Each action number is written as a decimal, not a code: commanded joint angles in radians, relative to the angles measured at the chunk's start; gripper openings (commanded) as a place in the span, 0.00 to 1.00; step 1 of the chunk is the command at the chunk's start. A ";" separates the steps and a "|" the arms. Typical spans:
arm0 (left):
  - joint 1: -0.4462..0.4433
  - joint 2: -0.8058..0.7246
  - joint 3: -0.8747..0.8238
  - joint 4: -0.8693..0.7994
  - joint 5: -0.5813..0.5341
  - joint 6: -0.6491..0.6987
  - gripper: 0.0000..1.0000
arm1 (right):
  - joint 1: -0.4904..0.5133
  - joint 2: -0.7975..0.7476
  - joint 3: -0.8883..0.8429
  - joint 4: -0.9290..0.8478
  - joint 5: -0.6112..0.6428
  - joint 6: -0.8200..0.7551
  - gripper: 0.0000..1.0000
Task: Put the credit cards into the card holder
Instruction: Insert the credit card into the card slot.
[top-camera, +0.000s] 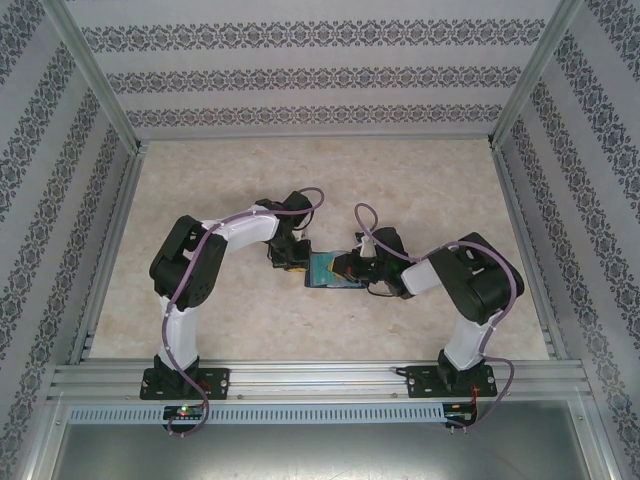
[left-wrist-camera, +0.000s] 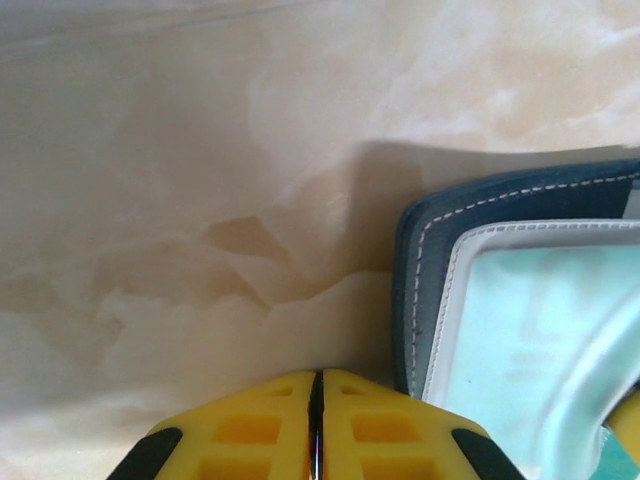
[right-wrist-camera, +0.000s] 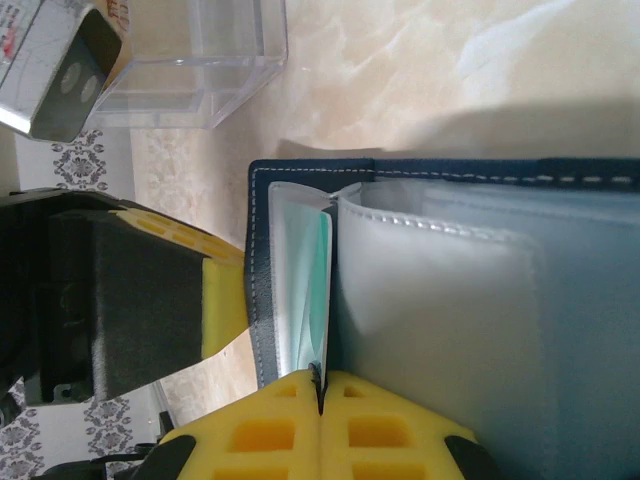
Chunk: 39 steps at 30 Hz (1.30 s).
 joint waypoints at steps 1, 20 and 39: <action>0.003 0.100 -0.086 0.012 -0.040 -0.022 0.10 | 0.015 -0.036 -0.005 -0.103 0.027 -0.055 0.09; 0.006 0.101 -0.094 0.014 -0.031 -0.022 0.10 | 0.004 -0.165 0.029 -0.358 0.083 -0.189 0.22; 0.006 0.109 -0.088 0.010 -0.026 -0.023 0.10 | 0.047 -0.139 0.120 -0.488 0.134 -0.262 0.04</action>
